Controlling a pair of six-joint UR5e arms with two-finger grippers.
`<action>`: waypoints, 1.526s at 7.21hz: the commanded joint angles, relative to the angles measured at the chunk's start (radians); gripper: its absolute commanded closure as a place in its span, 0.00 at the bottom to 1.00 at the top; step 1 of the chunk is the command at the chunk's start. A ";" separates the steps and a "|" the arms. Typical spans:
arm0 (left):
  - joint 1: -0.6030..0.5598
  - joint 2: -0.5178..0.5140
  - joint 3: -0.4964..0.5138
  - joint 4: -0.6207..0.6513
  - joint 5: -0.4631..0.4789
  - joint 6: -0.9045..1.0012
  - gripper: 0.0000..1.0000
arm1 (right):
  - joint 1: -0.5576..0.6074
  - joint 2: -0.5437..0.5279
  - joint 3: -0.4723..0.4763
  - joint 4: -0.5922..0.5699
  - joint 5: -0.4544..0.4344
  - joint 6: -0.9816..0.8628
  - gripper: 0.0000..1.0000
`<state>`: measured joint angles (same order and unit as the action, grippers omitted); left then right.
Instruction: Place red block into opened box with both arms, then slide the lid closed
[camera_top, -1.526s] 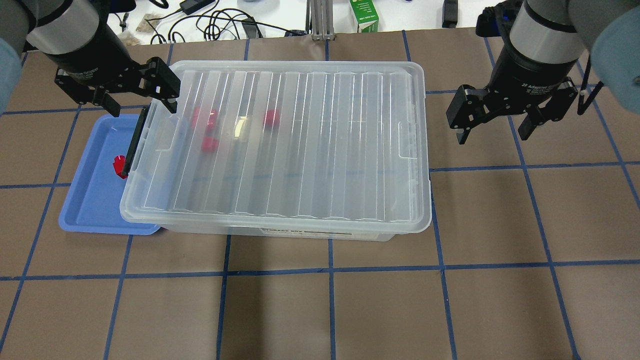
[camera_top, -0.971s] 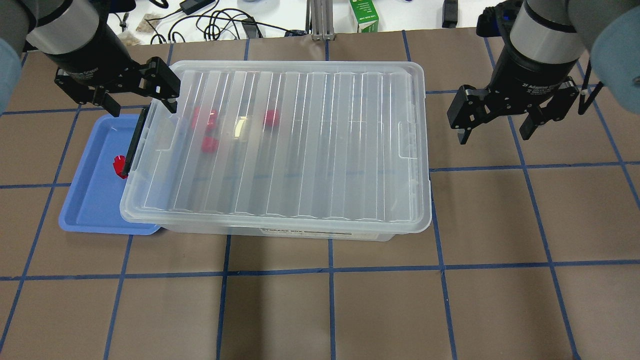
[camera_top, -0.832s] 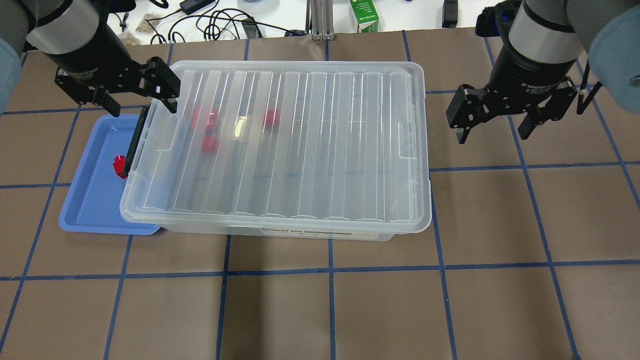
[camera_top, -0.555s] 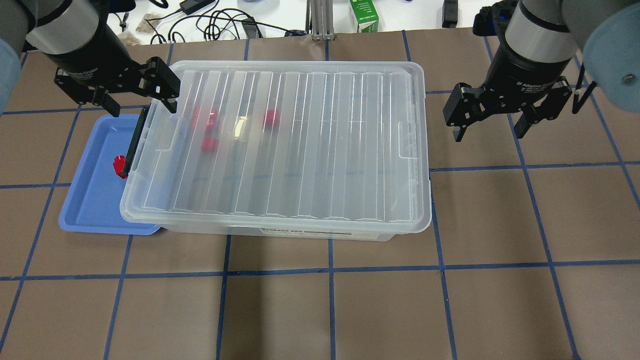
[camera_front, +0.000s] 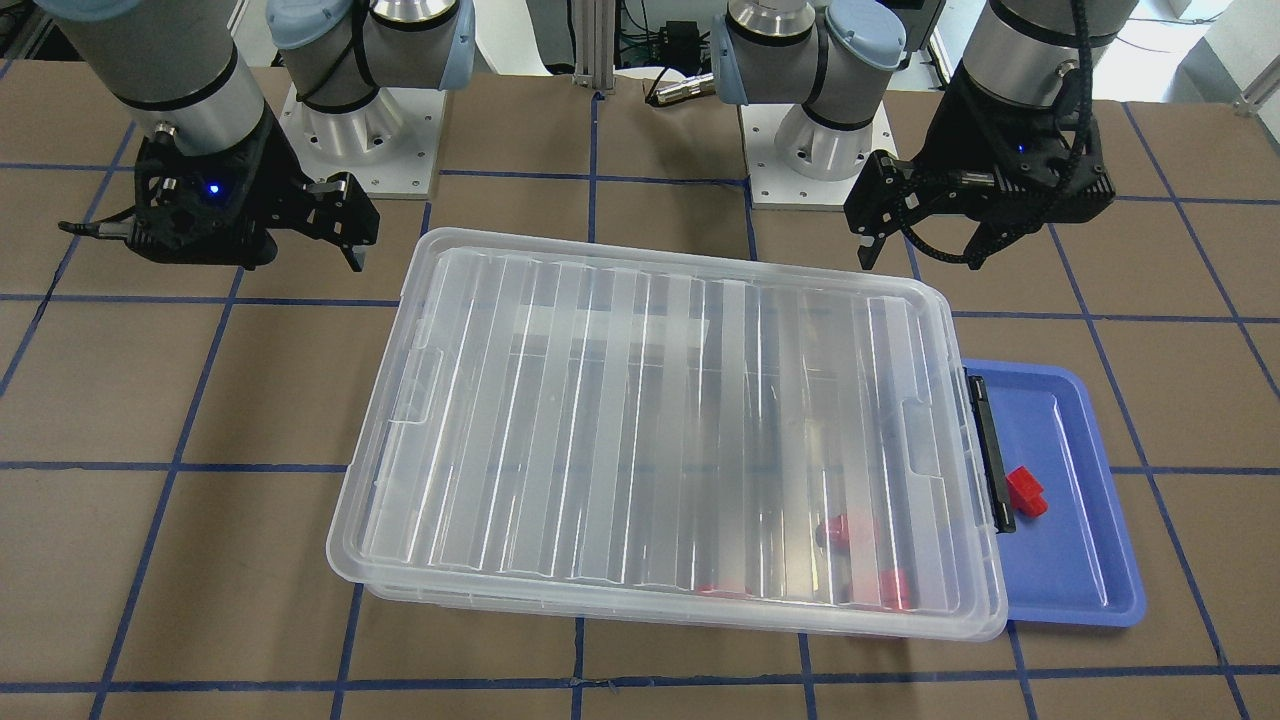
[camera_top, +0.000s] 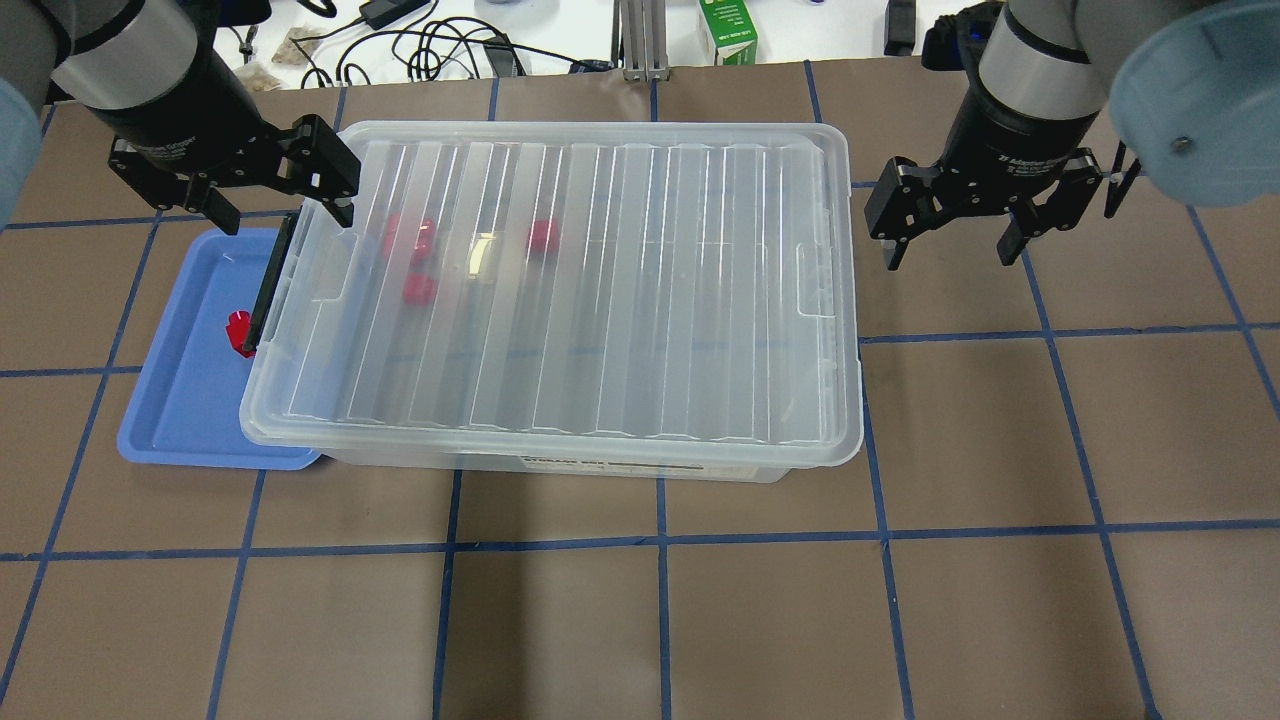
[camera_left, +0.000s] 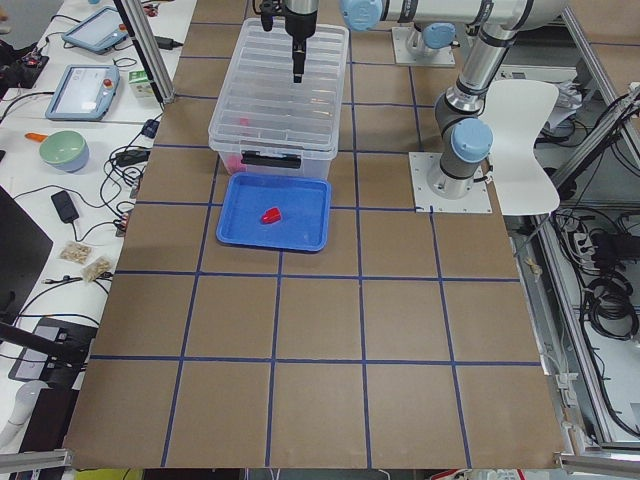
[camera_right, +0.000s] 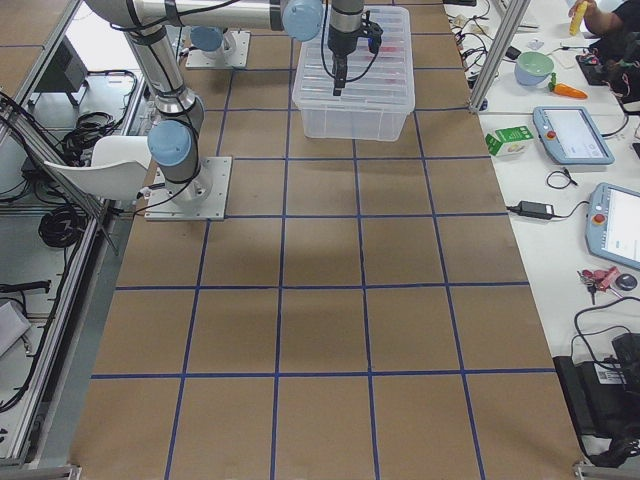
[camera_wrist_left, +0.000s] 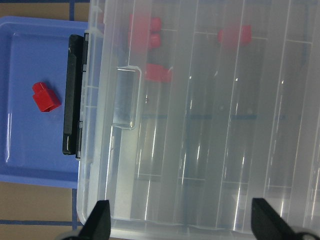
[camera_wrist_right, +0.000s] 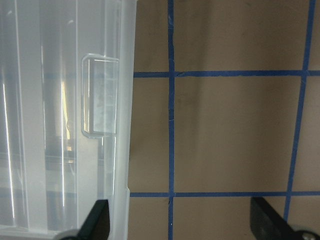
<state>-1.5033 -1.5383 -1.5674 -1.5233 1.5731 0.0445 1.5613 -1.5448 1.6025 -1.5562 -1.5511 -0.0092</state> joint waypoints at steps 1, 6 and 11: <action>0.000 0.000 0.000 0.000 0.001 0.000 0.00 | 0.000 0.050 0.004 -0.033 0.031 0.026 0.00; 0.000 0.000 0.000 0.000 -0.001 0.000 0.00 | 0.000 0.178 0.002 -0.090 0.034 0.028 0.00; 0.000 0.001 -0.002 -0.003 0.001 0.000 0.00 | 0.000 0.210 0.004 -0.107 0.074 0.017 0.00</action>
<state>-1.5033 -1.5379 -1.5687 -1.5252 1.5729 0.0445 1.5616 -1.3393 1.6051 -1.6620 -1.4780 0.0157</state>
